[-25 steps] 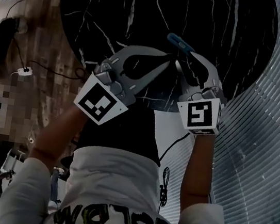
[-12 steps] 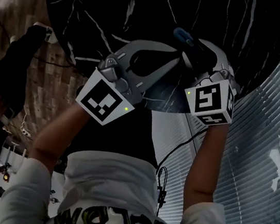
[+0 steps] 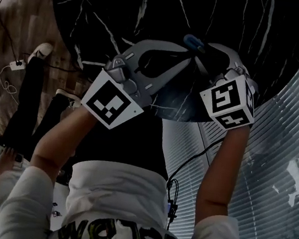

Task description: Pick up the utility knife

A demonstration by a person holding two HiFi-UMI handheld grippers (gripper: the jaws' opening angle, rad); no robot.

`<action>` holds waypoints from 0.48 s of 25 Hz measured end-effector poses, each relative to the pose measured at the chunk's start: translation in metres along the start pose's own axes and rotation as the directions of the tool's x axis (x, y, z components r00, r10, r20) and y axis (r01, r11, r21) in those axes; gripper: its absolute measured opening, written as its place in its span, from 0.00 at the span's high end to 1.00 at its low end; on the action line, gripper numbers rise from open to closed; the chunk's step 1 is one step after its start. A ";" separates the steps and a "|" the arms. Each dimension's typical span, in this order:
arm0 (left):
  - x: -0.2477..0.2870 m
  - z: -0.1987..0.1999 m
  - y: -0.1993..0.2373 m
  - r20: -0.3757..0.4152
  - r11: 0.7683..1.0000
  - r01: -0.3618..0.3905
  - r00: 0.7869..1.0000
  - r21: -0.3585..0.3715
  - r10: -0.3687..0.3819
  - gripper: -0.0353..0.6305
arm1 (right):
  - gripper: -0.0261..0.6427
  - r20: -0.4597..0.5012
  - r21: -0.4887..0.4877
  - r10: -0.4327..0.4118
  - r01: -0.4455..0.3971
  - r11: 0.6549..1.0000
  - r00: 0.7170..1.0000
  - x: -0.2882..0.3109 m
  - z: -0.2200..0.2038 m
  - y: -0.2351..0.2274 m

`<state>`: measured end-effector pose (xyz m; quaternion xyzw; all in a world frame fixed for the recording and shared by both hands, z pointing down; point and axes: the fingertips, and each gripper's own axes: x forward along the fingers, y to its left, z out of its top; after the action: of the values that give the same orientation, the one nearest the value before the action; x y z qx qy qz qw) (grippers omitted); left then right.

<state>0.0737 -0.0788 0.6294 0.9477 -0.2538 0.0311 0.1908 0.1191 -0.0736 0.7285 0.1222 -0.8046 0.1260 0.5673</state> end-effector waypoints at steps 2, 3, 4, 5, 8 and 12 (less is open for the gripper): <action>-0.002 0.003 0.000 -0.008 1.000 0.002 1.000 0.019 -0.001 0.94 | 0.77 0.010 0.012 -0.021 0.020 1.000 1.000 -0.001 0.000 -0.001; -0.003 0.004 0.000 -0.014 1.000 0.002 1.000 0.029 -0.001 0.94 | 0.77 0.017 0.021 -0.032 0.032 0.999 0.999 0.000 0.000 -0.001; -0.004 0.006 -0.001 -0.021 0.999 0.001 1.000 0.036 0.000 0.94 | 0.77 0.024 0.029 -0.044 0.043 0.999 0.999 0.000 0.000 -0.002; -0.006 0.008 -0.002 -0.027 0.999 0.000 1.000 0.042 0.002 0.94 | 0.77 0.028 0.035 -0.057 0.056 0.998 0.998 -0.001 0.000 -0.002; -0.012 0.021 -0.007 -0.035 0.998 -0.003 0.999 0.061 0.005 0.94 | 0.77 0.050 0.053 -0.100 0.097 0.994 0.994 -0.011 0.002 -0.004; -0.023 0.046 -0.016 -0.033 0.998 -0.019 0.999 0.056 0.021 0.94 | 0.77 0.122 0.112 -0.123 0.109 0.988 0.985 -0.042 0.016 0.006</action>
<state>0.0599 -0.0722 0.5777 0.9495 -0.2591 0.0557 0.1683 0.1168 -0.0715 0.6835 0.2066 -0.8233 0.1266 0.5133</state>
